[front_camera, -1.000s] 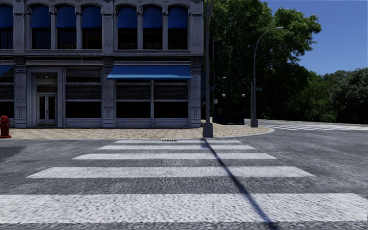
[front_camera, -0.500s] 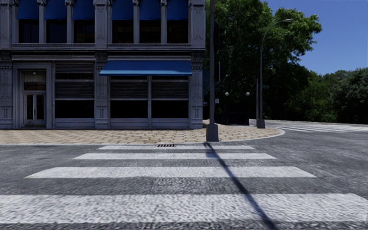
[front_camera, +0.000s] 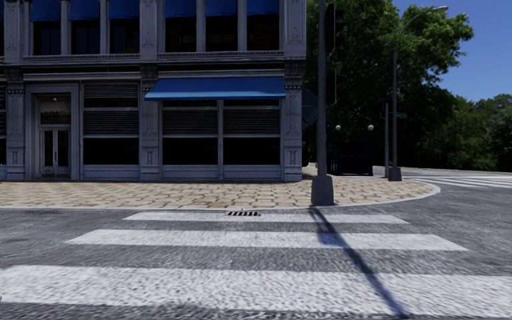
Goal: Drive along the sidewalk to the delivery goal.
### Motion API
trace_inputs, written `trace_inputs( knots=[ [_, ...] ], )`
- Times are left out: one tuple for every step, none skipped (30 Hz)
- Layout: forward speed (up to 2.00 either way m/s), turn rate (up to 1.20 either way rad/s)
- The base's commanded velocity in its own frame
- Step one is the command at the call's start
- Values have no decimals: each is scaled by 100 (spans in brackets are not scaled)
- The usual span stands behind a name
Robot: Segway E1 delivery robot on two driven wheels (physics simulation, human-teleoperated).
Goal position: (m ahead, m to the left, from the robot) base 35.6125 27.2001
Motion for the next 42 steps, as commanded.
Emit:
trace_inputs(
  knots=[
    [200, 36],
    [200, 36],
    [200, 36],
    [200, 36],
    [200, 36],
    [200, 36],
    [200, 36],
    [200, 36],
    [200, 36],
    [200, 36],
    [200, 36],
    [200, 36],
    [200, 36],
    [200, 36],
    [200, 36],
    [200, 36],
    [200, 36],
    [200, 36],
    [200, 36],
    [200, 36],
    [200, 36],
    [200, 36],
    [200, 36],
    [200, 36],
    [200, 36],
    [200, 36],
    [200, 36],
    [200, 36],
    [200, 36],
    [200, 36],
    [200, 36],
    [200, 37],
    [200, 37],
    [200, 38],
    [200, 38],
    [200, 38],
    [200, 38],
    [200, 39],
    [200, 39],
    [200, 39],
    [200, 40],
    [200, 43]
  ],
)
